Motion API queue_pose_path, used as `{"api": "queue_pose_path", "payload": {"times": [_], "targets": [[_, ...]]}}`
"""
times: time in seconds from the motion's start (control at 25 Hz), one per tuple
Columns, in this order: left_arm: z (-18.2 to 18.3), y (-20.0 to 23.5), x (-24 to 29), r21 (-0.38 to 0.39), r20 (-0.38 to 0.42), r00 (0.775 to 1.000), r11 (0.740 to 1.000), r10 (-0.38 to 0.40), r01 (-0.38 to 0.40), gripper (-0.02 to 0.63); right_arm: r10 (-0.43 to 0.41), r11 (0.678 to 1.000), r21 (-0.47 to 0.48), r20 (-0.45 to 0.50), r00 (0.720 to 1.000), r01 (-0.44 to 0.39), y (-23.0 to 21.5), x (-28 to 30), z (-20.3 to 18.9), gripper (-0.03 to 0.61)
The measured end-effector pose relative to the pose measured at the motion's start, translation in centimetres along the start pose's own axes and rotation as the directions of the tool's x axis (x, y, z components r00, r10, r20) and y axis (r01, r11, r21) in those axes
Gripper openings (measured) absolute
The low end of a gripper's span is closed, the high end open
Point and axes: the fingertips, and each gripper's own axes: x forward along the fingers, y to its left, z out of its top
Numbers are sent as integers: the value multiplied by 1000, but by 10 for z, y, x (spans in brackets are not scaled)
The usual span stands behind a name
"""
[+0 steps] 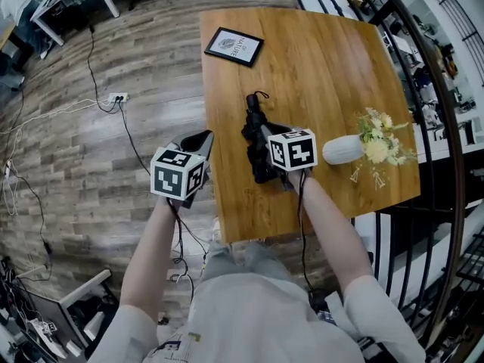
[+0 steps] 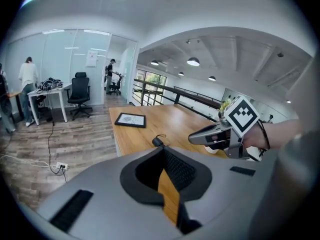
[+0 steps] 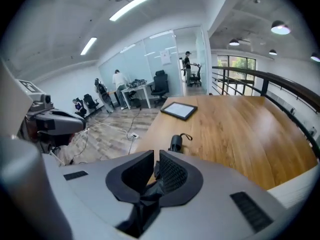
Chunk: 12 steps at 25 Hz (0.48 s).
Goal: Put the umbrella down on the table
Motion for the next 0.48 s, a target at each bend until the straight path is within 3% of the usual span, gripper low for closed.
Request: {"api": "queue_pose_path", "payload": {"times": [0.24,0.48], "targets": [[51,-17,-37,72,104,995,997,6,-14,17,31,999,-45,207,978,-22,29,-75,69,52],[96,-43,-99,126,228,974,992,-1,-29,17,61,994,-110,417,907,-16,75,-177,123,38]]}}
